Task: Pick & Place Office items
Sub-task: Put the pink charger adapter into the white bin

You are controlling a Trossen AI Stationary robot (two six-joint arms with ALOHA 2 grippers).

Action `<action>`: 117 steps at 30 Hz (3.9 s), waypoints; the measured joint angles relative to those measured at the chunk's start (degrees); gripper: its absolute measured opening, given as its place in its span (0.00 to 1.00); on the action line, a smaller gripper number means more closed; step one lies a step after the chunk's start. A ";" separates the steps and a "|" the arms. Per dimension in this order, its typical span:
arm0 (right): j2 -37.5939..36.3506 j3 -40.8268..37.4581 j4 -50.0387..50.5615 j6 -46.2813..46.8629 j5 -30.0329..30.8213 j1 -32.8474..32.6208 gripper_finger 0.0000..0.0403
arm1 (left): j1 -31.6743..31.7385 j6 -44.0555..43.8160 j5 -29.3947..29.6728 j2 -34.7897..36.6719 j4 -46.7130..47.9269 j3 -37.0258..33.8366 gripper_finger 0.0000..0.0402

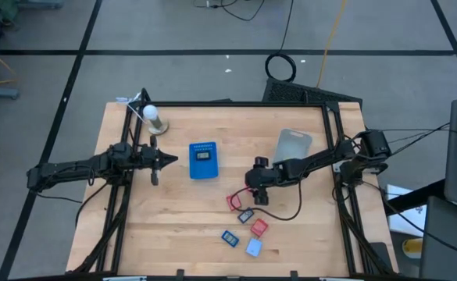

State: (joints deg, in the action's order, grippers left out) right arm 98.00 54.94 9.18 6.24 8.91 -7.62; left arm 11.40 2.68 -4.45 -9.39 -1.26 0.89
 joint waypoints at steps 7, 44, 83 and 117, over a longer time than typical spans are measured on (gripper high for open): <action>-0.02 0.00 -0.40 -0.89 -1.67 0.14 0.60 | 0.00 0.01 0.00 0.01 0.00 0.00 0.04; -50.70 -26.24 -25.15 -5.57 -4.59 -0.14 0.41 | 0.00 0.07 0.62 0.00 0.09 -0.02 0.04; -81.19 -41.07 -12.50 -2.70 12.81 2.14 0.41 | -0.02 0.02 1.55 0.01 0.28 -0.02 0.04; -32.47 -25.02 12.65 3.15 -0.37 33.20 0.41 | 0.00 -0.01 1.62 0.00 0.28 -0.02 0.04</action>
State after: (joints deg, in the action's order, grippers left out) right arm 65.53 29.92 21.83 9.39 8.54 25.58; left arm 11.40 2.66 -2.83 -9.39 -0.97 0.86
